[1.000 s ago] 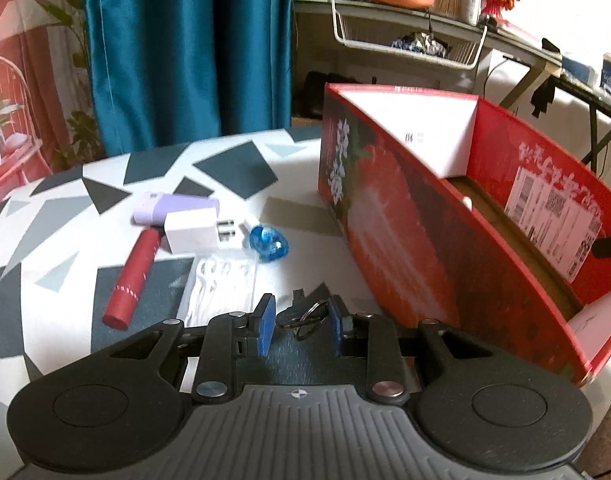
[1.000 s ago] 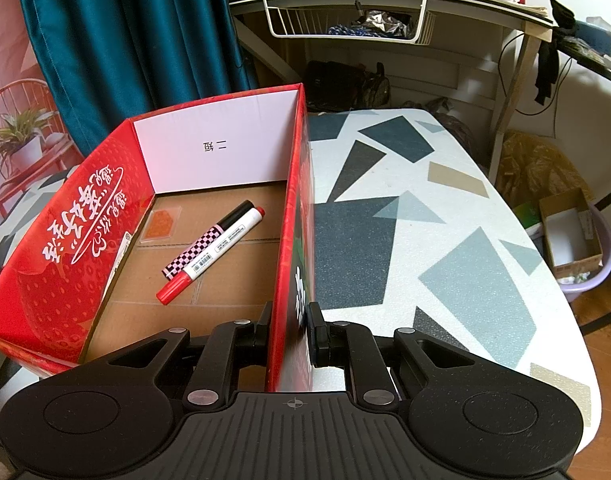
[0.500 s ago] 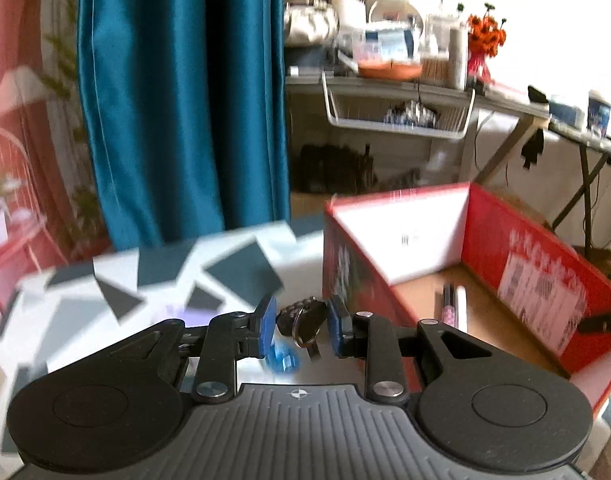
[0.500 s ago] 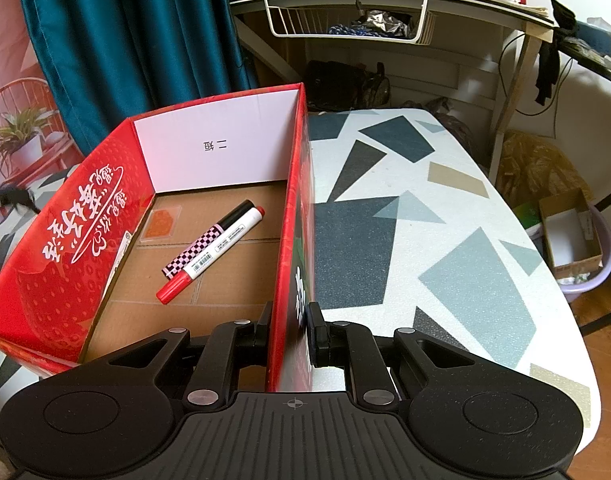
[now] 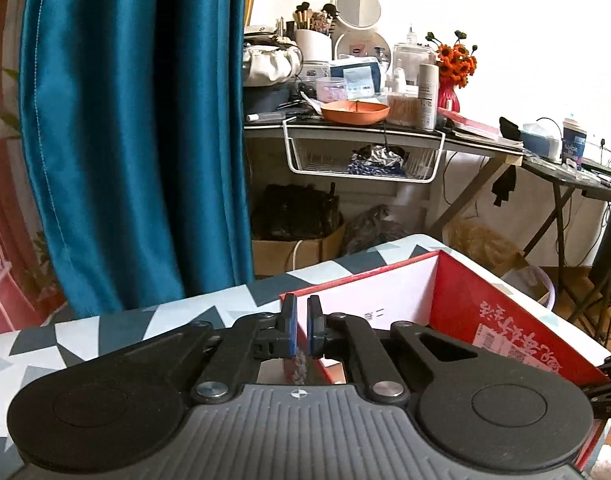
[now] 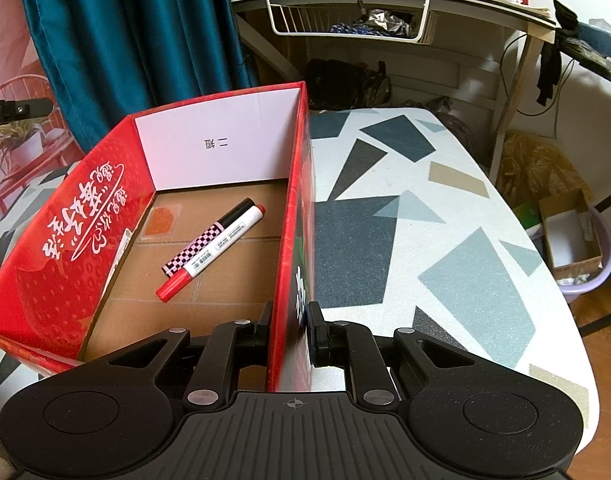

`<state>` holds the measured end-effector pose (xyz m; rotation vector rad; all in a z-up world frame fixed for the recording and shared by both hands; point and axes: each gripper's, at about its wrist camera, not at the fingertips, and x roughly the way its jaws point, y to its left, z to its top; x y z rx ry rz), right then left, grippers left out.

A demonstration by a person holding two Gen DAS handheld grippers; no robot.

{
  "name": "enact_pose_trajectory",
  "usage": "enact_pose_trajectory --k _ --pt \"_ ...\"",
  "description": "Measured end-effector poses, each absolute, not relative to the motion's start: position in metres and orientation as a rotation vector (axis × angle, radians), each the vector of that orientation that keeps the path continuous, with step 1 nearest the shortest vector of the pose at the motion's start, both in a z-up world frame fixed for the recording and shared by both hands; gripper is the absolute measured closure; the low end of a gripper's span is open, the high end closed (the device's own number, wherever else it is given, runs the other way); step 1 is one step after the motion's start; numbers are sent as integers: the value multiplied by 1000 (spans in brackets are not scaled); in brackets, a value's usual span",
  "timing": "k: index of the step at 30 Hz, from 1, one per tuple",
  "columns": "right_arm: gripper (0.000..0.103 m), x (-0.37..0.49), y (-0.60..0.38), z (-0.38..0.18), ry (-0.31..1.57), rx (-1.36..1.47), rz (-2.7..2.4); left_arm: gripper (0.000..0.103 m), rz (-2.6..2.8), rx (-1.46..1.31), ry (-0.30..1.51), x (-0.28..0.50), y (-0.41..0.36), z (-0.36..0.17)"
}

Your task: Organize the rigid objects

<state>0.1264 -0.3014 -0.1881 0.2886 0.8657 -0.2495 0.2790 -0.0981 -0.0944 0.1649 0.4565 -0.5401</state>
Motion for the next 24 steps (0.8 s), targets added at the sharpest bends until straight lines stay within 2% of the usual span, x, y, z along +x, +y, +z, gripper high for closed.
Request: enact_pose_trajectory --k 5,11,19,21,22,24 --pt "89 126 -302 -188 866 287 -248 95 -513 103 568 295 -78 -115" --pt "89 128 -301 -187 875 280 -248 93 -539 46 771 308 -64 -179" --pt "89 131 -300 -186 887 269 -247 93 -607 174 767 313 -79 -222" --pt "89 131 -300 -186 892 266 -246 87 -623 166 756 320 -80 -228" --pt "89 131 -300 -186 894 264 -247 75 -629 153 754 323 -81 -230" --pt "90 132 -299 -186 897 264 -248 70 -608 138 740 329 -80 -233"
